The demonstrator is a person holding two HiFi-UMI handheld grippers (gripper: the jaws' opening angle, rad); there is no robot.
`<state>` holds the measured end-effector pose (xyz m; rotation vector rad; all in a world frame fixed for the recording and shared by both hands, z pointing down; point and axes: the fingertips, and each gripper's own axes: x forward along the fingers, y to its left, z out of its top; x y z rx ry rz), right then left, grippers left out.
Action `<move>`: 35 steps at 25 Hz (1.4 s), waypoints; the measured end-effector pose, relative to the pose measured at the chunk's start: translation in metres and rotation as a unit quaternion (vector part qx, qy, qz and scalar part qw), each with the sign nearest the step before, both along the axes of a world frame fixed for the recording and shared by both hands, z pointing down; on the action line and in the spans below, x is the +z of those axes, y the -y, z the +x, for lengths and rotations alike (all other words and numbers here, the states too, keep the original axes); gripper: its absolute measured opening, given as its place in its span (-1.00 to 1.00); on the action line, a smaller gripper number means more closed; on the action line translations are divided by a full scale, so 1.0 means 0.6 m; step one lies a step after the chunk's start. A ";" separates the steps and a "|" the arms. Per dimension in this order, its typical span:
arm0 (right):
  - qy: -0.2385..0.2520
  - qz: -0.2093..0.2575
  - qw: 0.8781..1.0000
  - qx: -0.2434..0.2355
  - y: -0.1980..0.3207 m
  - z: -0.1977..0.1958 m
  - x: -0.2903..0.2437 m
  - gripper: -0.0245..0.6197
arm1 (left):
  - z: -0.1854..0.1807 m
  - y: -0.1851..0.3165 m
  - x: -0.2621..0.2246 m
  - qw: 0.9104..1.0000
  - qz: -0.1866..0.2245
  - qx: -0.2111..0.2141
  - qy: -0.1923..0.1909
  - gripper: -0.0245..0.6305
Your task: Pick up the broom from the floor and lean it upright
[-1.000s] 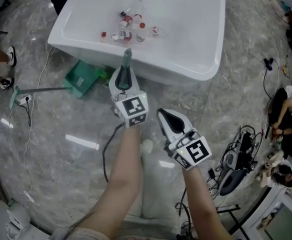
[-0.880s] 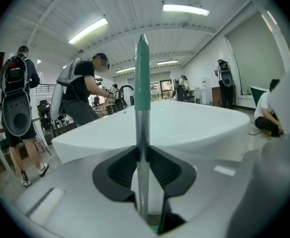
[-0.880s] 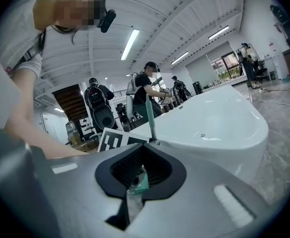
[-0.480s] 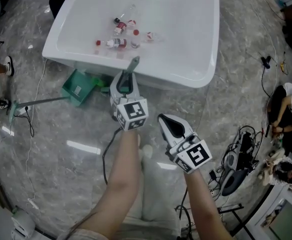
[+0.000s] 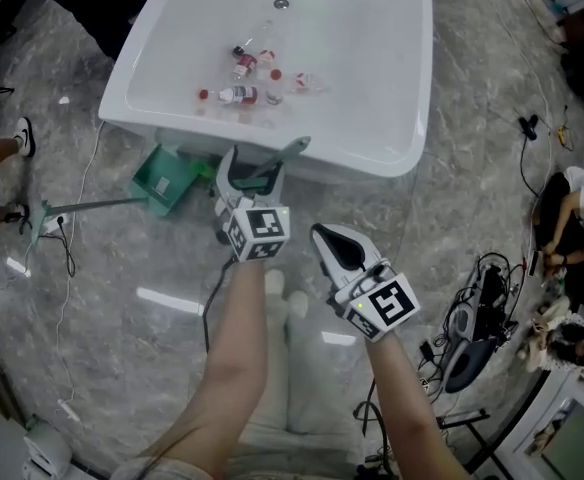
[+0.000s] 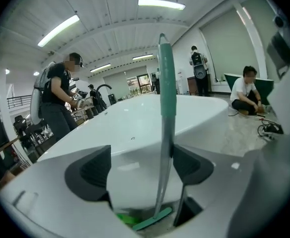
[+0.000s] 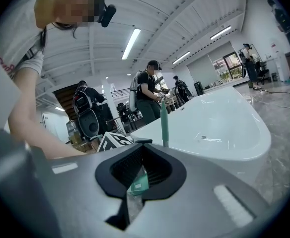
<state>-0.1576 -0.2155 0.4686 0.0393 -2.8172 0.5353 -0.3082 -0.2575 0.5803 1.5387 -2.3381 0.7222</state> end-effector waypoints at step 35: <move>0.003 0.013 1.000 0.024 0.013 0.000 -0.104 -0.92 | 0.058 -0.010 -0.140 0.986 -0.043 0.161 0.018 -0.45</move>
